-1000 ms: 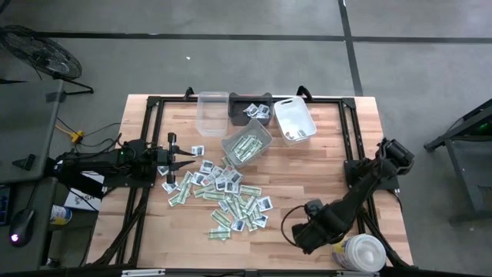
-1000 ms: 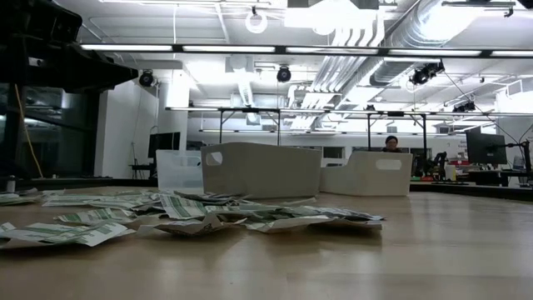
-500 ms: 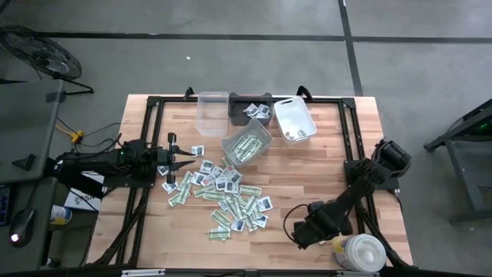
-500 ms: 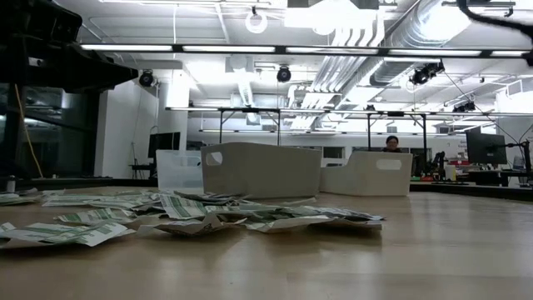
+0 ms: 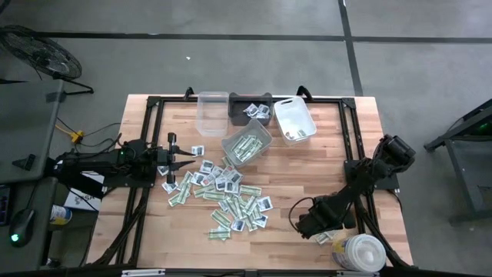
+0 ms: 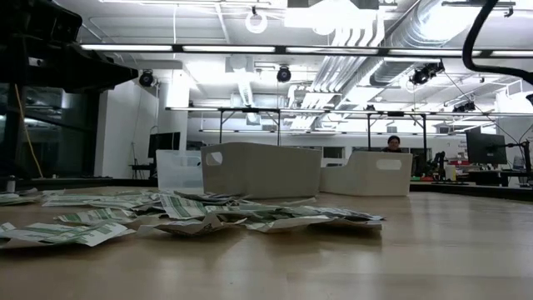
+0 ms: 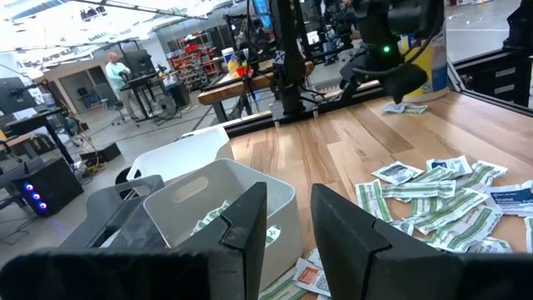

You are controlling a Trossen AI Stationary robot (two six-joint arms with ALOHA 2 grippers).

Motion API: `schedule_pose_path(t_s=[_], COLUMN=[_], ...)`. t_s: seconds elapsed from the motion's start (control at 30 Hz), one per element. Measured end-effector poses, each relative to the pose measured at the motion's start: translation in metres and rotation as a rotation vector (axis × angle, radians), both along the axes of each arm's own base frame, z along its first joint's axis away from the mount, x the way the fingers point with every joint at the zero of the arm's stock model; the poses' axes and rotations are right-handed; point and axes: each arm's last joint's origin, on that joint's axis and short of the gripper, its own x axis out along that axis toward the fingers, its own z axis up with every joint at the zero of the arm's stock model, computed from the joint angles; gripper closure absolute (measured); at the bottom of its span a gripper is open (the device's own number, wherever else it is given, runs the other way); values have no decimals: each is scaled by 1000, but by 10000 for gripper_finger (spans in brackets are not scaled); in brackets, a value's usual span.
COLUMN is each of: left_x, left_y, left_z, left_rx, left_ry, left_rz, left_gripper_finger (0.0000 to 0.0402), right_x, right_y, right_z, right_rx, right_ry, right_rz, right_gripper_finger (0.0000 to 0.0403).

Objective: Pick & Place First Aid Supplies
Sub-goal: Put the alcohol pad into the transparent bin

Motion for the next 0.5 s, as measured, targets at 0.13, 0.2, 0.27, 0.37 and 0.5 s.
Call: schedule_pose_path(t_s=[0.13,0.2,0.27,0.37,0.5], left_x=[0,0,0,0,0], left_y=[0,0,0,0,0], left_z=[0,0,0,0,0], left_rx=[0,0,0,0,0], left_ry=[0,0,-1,0,0], left_rz=[0,0,0,0,0], left_gripper_finger=[305,305,305,305,305], right_x=[-5,-6,-7,-8,-10], right_y=[-4,-6,-7,-7,-9], right_z=[-10,-16,-21,-25,-30], right_rx=[44,62,77,88,95], right_ry=[1,-7,-15,-27,-38], right_rz=[-15,-20,-21,-23,-22], right_gripper_finger=[235,235,235,235,236])
